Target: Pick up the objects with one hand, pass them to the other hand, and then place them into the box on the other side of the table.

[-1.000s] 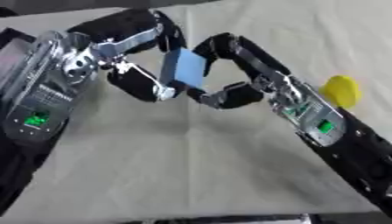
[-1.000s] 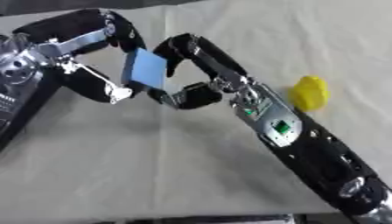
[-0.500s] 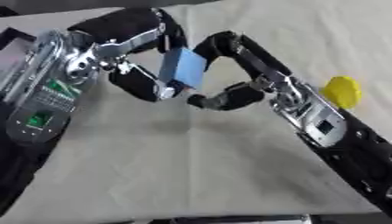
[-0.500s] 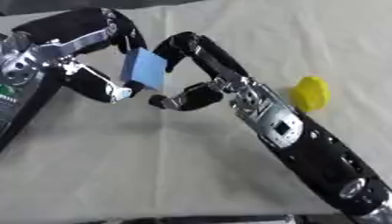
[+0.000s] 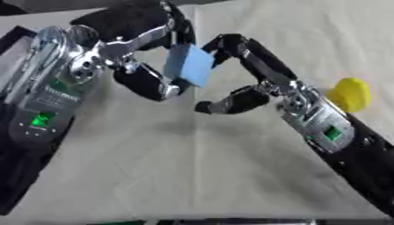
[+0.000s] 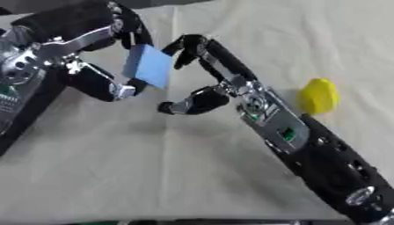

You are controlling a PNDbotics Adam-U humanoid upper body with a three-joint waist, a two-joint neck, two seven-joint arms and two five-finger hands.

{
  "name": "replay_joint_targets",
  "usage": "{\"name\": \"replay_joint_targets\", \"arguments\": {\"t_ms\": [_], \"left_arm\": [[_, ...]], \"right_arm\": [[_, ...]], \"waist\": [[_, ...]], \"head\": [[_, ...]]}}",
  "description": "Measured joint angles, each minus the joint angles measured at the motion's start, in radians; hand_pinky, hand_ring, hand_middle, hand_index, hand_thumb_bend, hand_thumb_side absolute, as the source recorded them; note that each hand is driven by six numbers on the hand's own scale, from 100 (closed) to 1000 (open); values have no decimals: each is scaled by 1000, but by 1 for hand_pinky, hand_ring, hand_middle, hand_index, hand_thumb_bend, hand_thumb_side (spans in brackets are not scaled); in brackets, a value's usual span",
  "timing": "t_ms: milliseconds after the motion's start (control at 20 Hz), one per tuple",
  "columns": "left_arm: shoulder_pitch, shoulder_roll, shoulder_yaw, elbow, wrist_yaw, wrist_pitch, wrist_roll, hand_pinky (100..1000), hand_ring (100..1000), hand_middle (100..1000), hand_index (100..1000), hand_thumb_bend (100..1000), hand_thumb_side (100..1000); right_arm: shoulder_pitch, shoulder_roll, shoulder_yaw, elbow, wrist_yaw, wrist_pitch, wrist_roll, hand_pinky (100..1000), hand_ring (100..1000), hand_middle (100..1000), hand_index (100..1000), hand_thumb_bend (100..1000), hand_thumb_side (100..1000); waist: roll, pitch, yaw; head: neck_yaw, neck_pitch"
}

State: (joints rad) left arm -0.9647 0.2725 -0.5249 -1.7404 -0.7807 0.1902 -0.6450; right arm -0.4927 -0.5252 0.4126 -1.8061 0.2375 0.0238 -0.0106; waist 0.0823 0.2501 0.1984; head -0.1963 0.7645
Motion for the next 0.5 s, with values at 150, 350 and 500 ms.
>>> {"name": "replay_joint_targets", "arguments": {"t_ms": [150, 350, 500], "left_arm": [[12, 8, 8, -17, 5, 9, 2, 689, 595, 480, 400, 225, 100], [29, 24, 22, -38, 14, 29, 12, 687, 593, 479, 400, 224, 100], [38, 34, 29, -46, 15, 40, 19, 687, 592, 478, 400, 219, 100]], "right_arm": [[2, -2, -6, 0, 1, 16, -3, 686, 614, 692, 746, 695, 150], [9, -9, -12, 0, 1, 33, -10, 685, 614, 693, 746, 692, 150], [14, -9, -12, -1, 1, 40, -14, 686, 615, 694, 746, 689, 152]], "waist": [[0, 0, 0], [0, 0, 0], [0, 0, 0]], "head": [[5, 0], [12, 0], [17, 0]]}}
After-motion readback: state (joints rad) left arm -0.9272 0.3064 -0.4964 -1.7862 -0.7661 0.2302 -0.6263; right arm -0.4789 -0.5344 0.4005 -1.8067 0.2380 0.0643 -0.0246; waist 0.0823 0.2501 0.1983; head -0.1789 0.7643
